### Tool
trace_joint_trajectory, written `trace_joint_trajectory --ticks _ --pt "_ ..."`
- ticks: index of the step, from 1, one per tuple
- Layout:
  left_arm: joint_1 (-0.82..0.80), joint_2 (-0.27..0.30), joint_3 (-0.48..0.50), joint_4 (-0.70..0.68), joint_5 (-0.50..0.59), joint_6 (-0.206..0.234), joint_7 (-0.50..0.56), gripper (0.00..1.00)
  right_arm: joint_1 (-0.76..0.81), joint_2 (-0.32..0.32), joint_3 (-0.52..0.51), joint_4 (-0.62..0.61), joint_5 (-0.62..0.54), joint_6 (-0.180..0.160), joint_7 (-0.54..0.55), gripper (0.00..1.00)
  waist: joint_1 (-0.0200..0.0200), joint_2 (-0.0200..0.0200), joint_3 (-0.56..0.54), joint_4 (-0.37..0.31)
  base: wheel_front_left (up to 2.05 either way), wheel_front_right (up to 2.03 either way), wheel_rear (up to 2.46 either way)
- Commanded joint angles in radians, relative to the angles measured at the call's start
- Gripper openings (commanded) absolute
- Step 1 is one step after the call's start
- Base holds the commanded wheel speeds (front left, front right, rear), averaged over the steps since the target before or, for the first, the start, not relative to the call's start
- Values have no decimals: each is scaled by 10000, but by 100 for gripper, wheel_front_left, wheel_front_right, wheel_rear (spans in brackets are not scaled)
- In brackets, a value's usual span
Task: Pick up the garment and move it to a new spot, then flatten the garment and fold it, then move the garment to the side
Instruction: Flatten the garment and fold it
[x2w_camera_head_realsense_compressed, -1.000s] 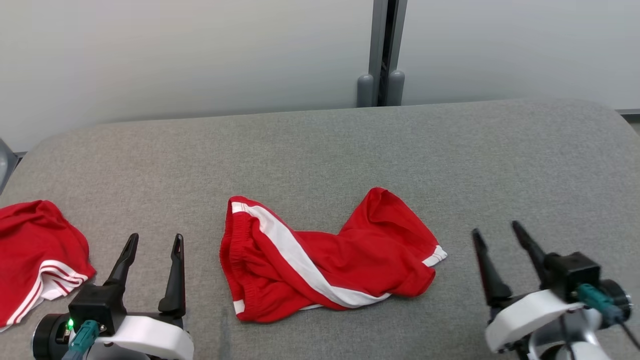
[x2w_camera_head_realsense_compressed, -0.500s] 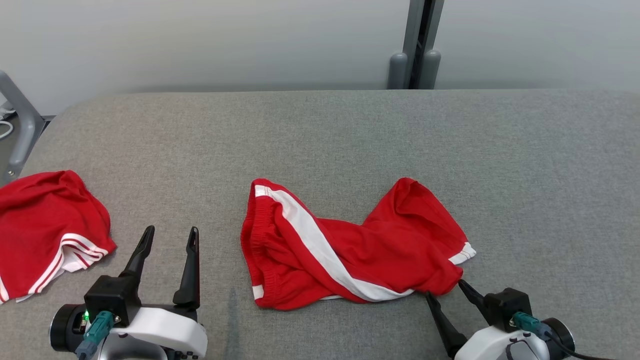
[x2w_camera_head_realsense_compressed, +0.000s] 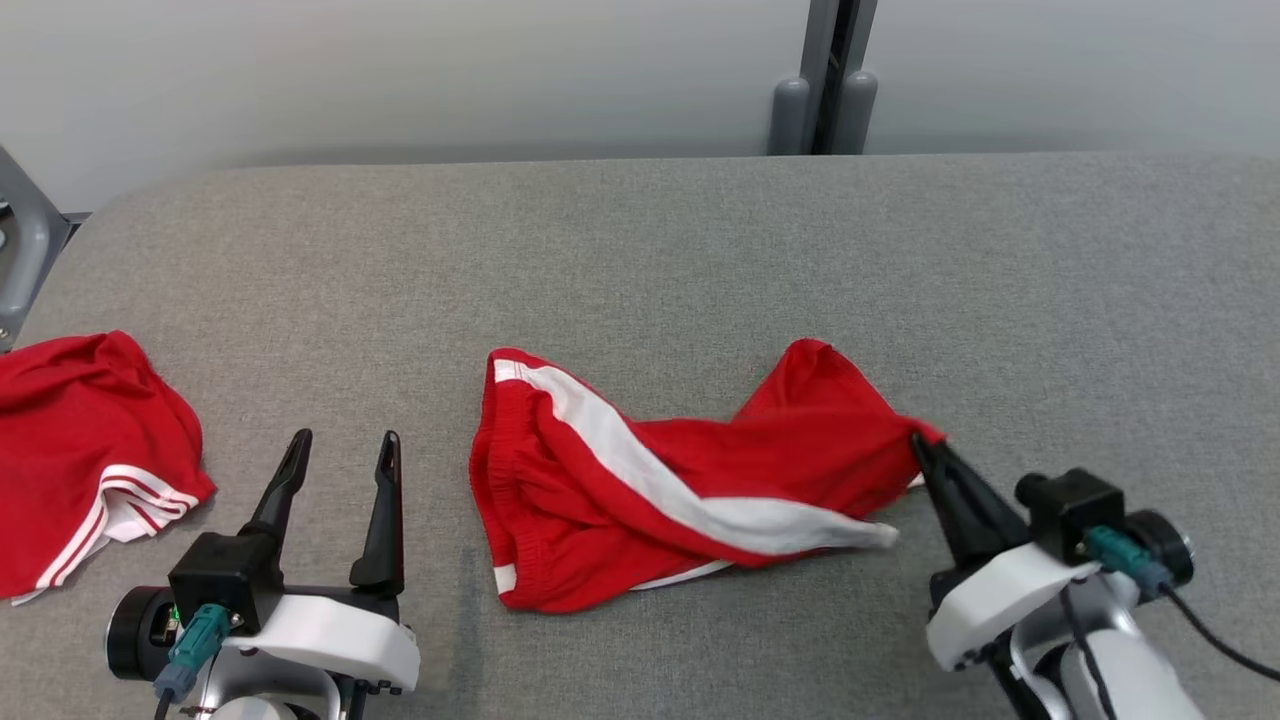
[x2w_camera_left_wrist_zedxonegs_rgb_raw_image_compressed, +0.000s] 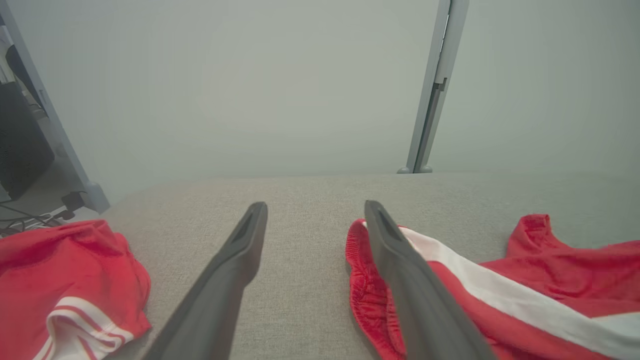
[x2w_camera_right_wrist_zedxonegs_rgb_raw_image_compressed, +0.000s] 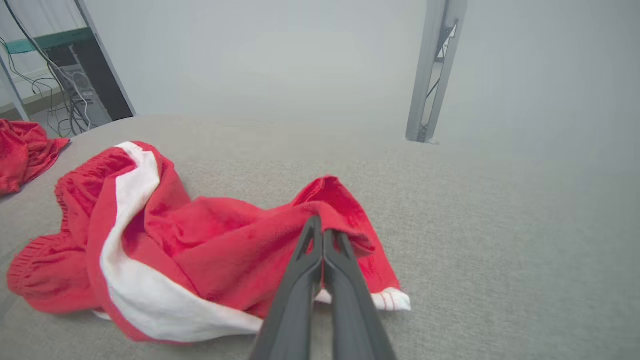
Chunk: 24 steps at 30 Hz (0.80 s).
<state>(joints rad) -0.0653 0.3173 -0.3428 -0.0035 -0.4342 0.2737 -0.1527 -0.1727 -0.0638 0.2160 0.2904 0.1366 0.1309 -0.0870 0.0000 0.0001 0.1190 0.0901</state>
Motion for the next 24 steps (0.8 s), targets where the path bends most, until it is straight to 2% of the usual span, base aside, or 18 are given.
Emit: trace_joint_trajectory --ticks 1,5,9,12,14,17,18,20,22,23,24 --pt "-182 1 3 47 -59 -47 -91 100 -322 -263 -222 -467 -131 -3 72 0 0 -1 58 -35 0 0 0" --pt "-429 -53 -61 91 -51 -99 -156 100 -971 -707 -654 -1164 -280 -3 445 0 0 -1 259 33 0 0 0" --pt "-636 -103 -120 201 -63 -215 -231 100 -1687 -1044 -777 -1138 -251 -3 680 0 0 -1 484 172 0 0 0" --pt "-863 -204 -216 339 -78 -356 -326 100 -2496 -1383 -744 -439 -71 -3 724 0 0 -1 730 379 0 0 0" --pt "-1098 -349 -352 514 -96 -483 -424 100 -3271 -1660 -637 660 119 -3 588 0 0 -1 960 631 0 0 0" --pt "-1230 -435 -421 671 -122 -572 -492 100 -3697 -1756 -500 1488 254 -3 475 0 0 -1 1095 775 0 0 0" --pt "-1395 -540 -503 798 -125 -669 -545 100 -4065 -1809 -395 2310 356 -3 342 0 0 -1 1207 910 0 0 0" --pt "-1511 -625 -569 952 -137 -742 -621 100 -4356 -1804 -325 3071 481 -3 159 0 0 -1 1278 996 0 0 0" --pt "-1595 -666 -588 1070 -161 -799 -678 100 -4575 -1724 -305 3734 639 -3 -101 59 0 -1 1310 1032 0 0 0" --pt "-1620 -686 -600 1129 -171 -816 -700 100 -4653 -1666 -300 4026 735 -3 -218 100 0 -1 1315 1034 0 0 0" --pt "-1639 -697 -600 1183 -186 -840 -729 100 -4730 -1628 -316 4247 805 -3 -385 100 0 -1 1309 1023 0 0 0"
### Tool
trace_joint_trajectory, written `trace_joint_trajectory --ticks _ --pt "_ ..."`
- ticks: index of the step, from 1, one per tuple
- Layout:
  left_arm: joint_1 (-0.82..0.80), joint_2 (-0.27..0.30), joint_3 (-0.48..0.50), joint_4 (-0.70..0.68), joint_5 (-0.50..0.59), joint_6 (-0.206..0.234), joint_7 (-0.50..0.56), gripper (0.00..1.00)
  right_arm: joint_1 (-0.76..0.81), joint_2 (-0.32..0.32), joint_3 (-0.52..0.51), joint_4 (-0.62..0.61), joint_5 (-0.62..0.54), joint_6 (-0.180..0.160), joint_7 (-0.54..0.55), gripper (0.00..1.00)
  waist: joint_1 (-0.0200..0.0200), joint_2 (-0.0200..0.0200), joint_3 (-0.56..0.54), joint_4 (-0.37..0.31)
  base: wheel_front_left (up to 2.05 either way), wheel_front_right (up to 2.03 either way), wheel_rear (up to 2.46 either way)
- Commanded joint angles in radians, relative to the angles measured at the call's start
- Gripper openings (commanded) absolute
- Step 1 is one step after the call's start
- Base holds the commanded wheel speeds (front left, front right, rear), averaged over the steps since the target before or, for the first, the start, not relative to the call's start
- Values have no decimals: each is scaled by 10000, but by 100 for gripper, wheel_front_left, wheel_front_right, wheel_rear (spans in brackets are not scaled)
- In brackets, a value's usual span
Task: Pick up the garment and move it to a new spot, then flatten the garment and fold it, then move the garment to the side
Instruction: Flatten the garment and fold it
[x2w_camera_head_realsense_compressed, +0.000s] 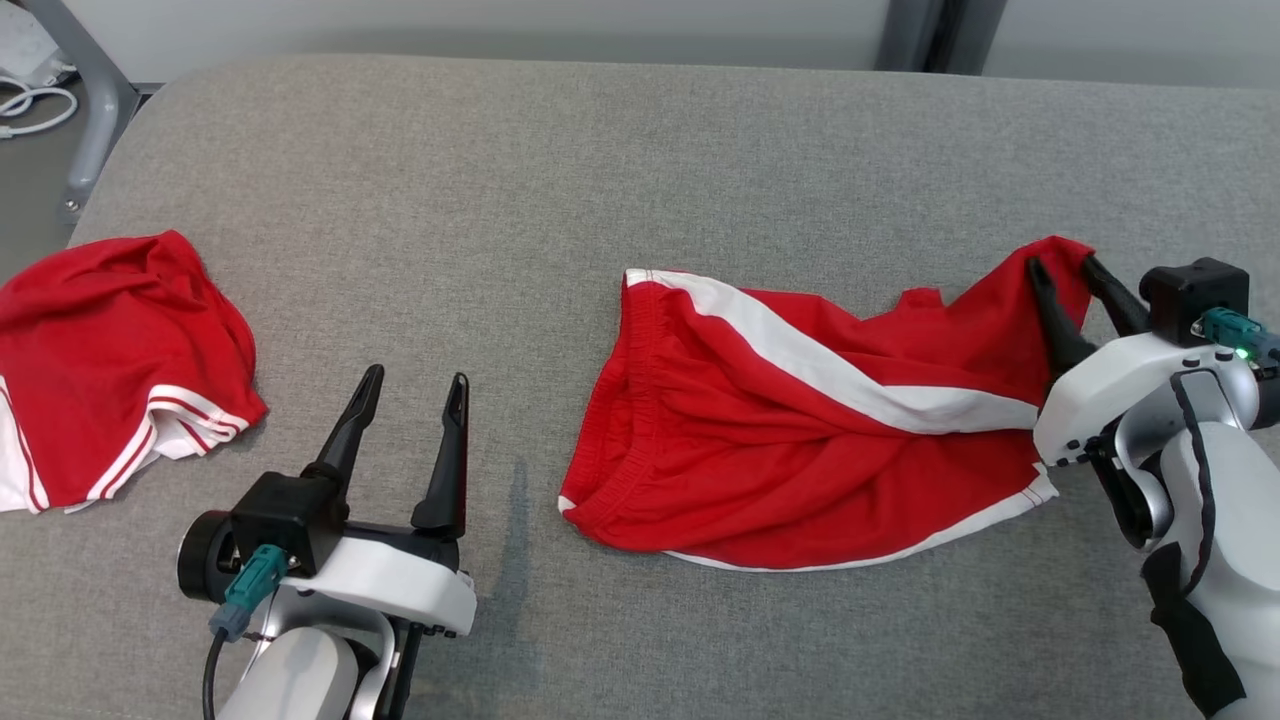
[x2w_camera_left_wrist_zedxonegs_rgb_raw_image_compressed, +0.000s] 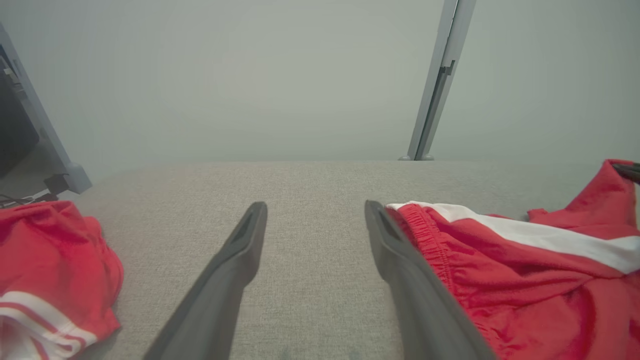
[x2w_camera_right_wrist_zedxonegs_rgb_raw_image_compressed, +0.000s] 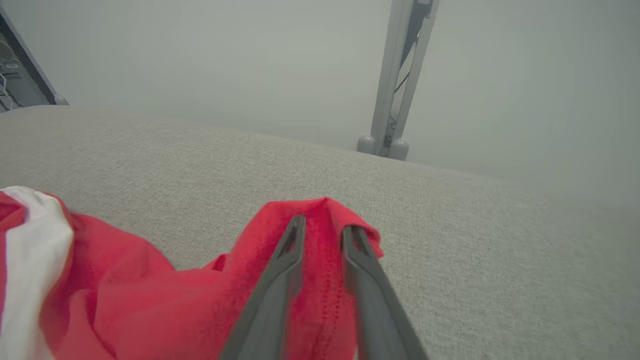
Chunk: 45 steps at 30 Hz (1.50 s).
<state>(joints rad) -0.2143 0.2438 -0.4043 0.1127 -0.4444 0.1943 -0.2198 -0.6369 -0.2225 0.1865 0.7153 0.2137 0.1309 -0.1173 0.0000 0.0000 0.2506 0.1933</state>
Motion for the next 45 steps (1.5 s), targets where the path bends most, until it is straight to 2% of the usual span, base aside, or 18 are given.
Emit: trace_joint_trajectory --ticks 1,7,13,22,31,45 --pt "-165 30 25 66 -86 -57 -76 100 -133 -27 -33 199 94 -3 -240 100 0 0 -18 -33 0 0 0" --pt "-2 90 90 202 -113 -33 -157 100 275 6 -532 963 571 -3 -1039 100 0 0 -277 -326 0 0 0" --pt "230 251 227 153 -158 121 -160 100 1175 -101 -1289 421 673 -3 -1395 100 0 0 -587 -752 0 0 0" --pt "724 577 395 -75 -224 352 -26 100 2855 364 -1976 -1956 -106 -3 -1281 100 0 0 -1160 -1387 0 0 0" --pt "1392 853 359 -379 -267 549 222 100 4921 1061 -1870 -4685 -687 -3 -93 100 0 0 -1869 -1687 0 0 0" --pt "1989 1077 303 -909 -334 818 541 100 6586 1429 -2067 -6677 -784 -3 984 100 0 0 -2310 -1750 0 0 0"
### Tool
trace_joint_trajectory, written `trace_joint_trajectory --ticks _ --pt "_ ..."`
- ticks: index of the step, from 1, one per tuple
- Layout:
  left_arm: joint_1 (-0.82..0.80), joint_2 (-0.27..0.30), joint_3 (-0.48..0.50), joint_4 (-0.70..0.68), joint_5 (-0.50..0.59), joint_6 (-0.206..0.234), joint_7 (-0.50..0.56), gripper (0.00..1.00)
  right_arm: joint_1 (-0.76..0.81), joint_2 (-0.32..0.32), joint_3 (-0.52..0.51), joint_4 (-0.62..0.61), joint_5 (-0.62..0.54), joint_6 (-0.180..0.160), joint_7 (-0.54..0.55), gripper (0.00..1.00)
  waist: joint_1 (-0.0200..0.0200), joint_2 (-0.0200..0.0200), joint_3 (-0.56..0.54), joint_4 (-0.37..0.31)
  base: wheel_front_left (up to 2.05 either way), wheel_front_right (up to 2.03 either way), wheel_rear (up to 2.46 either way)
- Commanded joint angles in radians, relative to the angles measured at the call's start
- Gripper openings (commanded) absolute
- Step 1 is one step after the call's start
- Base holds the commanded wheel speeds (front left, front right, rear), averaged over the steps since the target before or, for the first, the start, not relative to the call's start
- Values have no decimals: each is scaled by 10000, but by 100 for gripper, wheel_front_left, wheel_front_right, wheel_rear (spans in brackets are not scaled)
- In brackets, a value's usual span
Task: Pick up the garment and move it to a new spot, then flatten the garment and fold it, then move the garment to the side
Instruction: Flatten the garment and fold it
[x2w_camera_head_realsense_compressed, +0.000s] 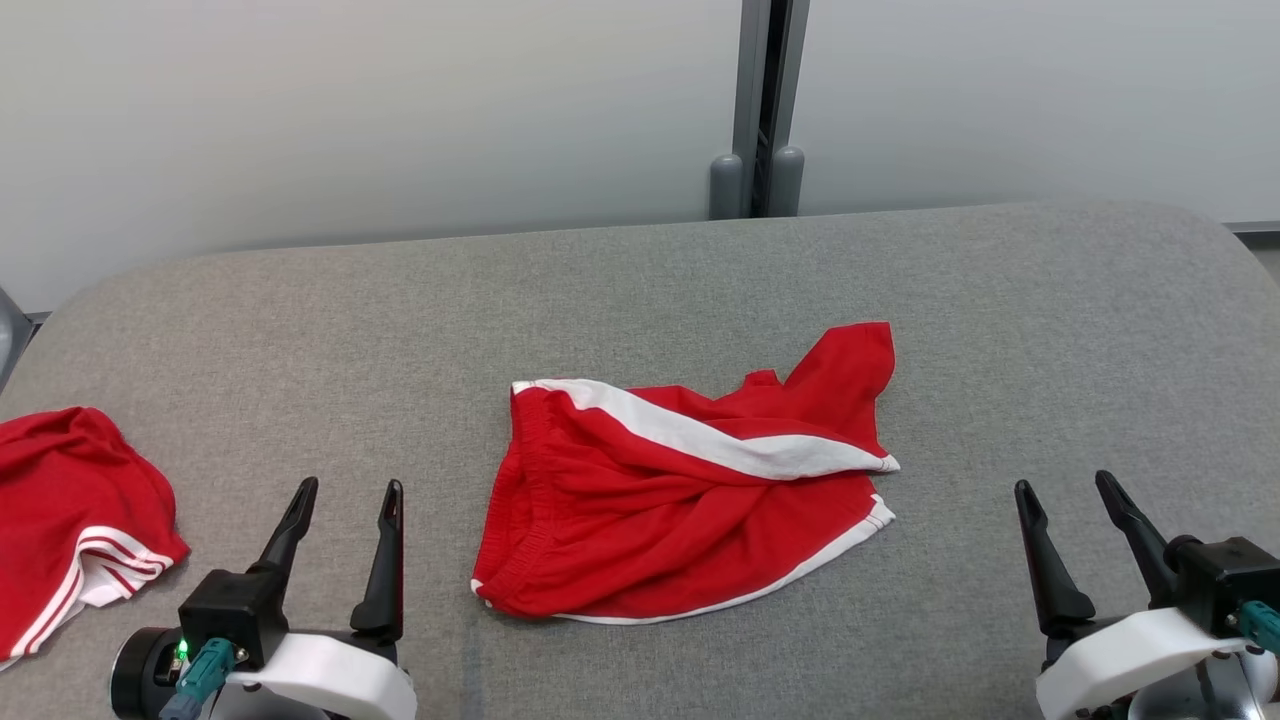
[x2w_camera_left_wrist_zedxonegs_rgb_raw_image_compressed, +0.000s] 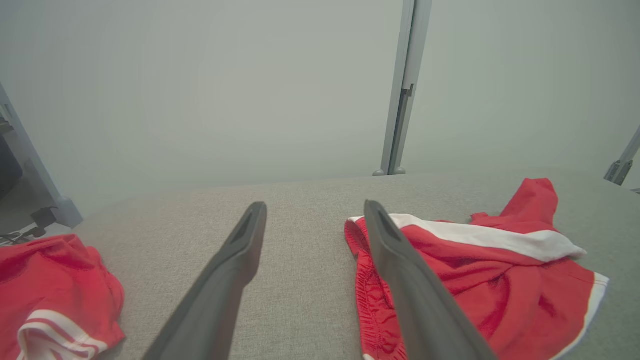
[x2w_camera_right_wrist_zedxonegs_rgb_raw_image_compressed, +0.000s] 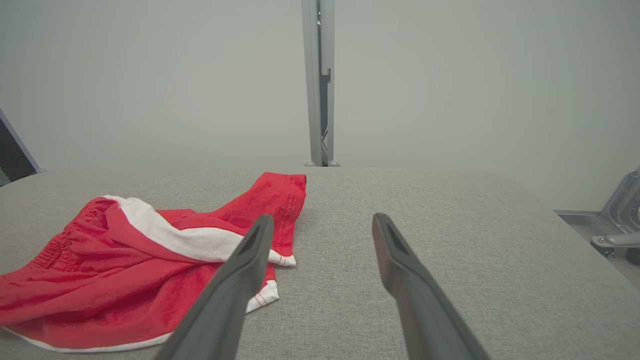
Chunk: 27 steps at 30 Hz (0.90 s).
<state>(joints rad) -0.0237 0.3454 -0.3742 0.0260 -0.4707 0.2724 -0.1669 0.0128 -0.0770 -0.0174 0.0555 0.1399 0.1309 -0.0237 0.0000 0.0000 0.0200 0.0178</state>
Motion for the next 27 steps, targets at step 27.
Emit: trace_joint_trajectory --ticks 27 --pt "-2847 -278 -538 787 -359 -1187 566 100 -491 150 205 -482 -106 -3 148 100 0 0 1189 -428 0 0 0"
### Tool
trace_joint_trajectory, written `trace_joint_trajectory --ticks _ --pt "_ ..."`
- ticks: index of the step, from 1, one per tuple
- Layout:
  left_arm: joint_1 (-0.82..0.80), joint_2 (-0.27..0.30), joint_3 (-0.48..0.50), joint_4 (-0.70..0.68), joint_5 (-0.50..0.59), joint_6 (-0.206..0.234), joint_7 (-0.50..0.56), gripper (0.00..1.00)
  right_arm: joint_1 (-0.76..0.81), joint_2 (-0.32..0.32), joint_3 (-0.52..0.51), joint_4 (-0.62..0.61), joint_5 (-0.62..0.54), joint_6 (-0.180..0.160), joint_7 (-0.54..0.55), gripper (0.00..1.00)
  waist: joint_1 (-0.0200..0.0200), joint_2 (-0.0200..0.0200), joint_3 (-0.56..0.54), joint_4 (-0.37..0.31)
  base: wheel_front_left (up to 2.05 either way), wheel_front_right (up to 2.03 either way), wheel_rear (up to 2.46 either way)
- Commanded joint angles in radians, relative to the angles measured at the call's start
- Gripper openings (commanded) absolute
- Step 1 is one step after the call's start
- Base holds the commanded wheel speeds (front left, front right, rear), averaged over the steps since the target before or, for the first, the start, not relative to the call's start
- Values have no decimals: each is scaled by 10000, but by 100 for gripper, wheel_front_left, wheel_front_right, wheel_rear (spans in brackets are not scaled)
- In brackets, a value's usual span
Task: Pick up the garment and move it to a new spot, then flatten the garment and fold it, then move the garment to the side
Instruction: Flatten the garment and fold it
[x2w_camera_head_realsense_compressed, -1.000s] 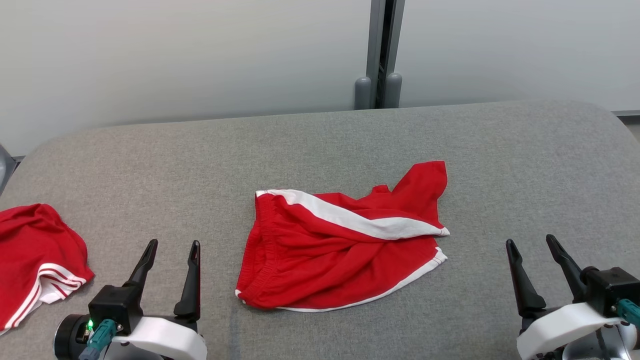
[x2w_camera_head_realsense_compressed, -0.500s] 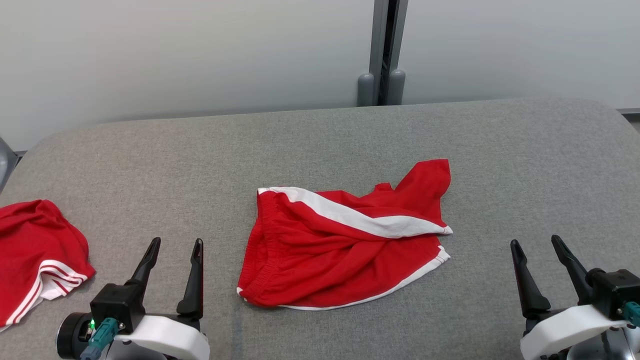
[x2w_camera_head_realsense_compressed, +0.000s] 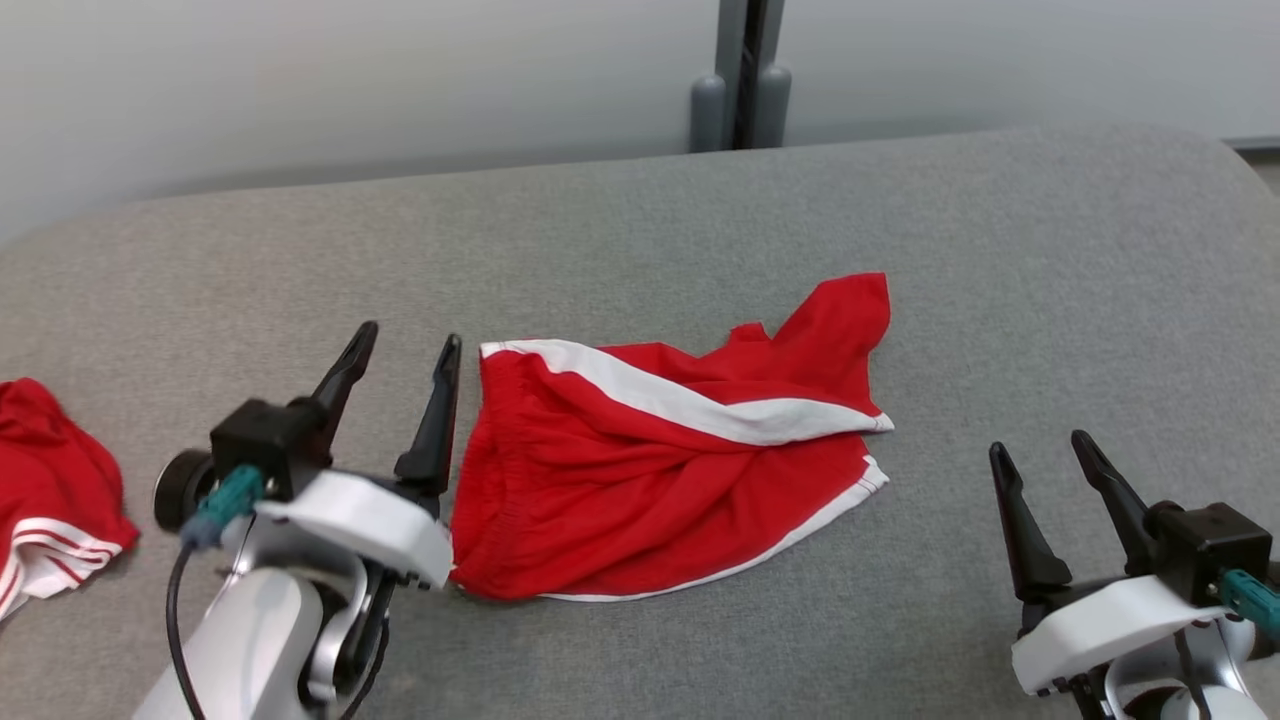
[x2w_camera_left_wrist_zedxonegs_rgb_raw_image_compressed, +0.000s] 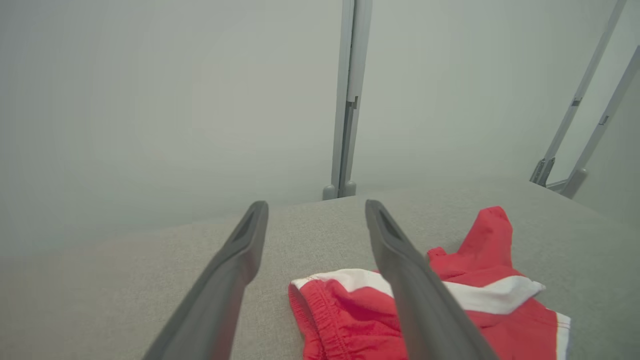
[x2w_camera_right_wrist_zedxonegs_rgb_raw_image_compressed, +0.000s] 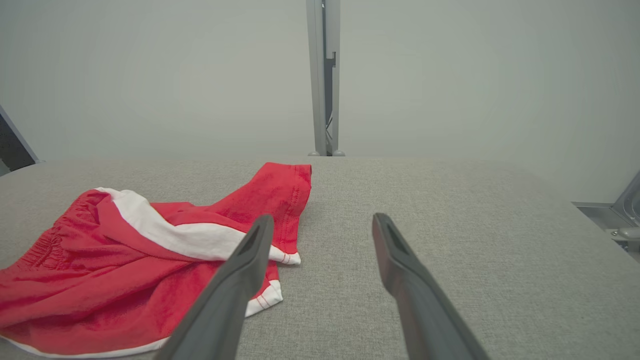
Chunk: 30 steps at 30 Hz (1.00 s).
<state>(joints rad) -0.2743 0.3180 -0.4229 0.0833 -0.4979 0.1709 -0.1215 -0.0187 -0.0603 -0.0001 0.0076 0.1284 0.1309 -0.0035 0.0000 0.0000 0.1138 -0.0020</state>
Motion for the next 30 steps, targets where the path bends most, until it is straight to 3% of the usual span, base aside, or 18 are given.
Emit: trace_joint_trajectory --ticks 1,11,23,24,25,26,27,28,30 --pt "-341 -3 -51 214 -86 -173 112 100 -176 -17 32 -3 9 -3 -54 100 0 0 251 -230 0 0 0" --pt "-2885 -515 -182 4227 -1742 -1958 2297 100 -859 26 514 516 177 -3 -486 100 0 0 1291 -1074 0 0 0" --pt "-4370 -725 323 6956 -2767 -2485 3077 100 -1319 61 639 1063 251 -3 -870 100 0 0 1677 -1275 0 0 0" --pt "-4387 -779 351 7104 -2857 -2533 3131 88 -1344 62 660 1106 261 -3 -881 100 0 0 1670 -1277 0 0 0" --pt "-4383 -832 357 7253 -2948 -2585 3212 56 -1364 62 685 1133 265 -3 -894 100 0 0 1663 -1284 0 0 0" --pt "-4373 -909 385 7377 -3106 -2647 3319 34 -1383 61 704 1162 267 -3 -886 100 0 0 1658 -1289 0 0 0" --pt "-4367 -947 380 7480 -3187 -2693 3406 5 -1400 62 712 1179 267 -3 -896 100 0 0 1652 -1286 0 0 0" --pt "-4352 -956 333 7607 -3263 -2750 3541 0 -1422 60 709 1193 268 -3 -896 100 0 0 1648 -1281 0 0 0" --pt "-4320 -1057 332 7729 -3496 -2852 3744 0 -1495 63 695 1205 272 -3 -886 100 0 0 1652 -1270 0 0 0"
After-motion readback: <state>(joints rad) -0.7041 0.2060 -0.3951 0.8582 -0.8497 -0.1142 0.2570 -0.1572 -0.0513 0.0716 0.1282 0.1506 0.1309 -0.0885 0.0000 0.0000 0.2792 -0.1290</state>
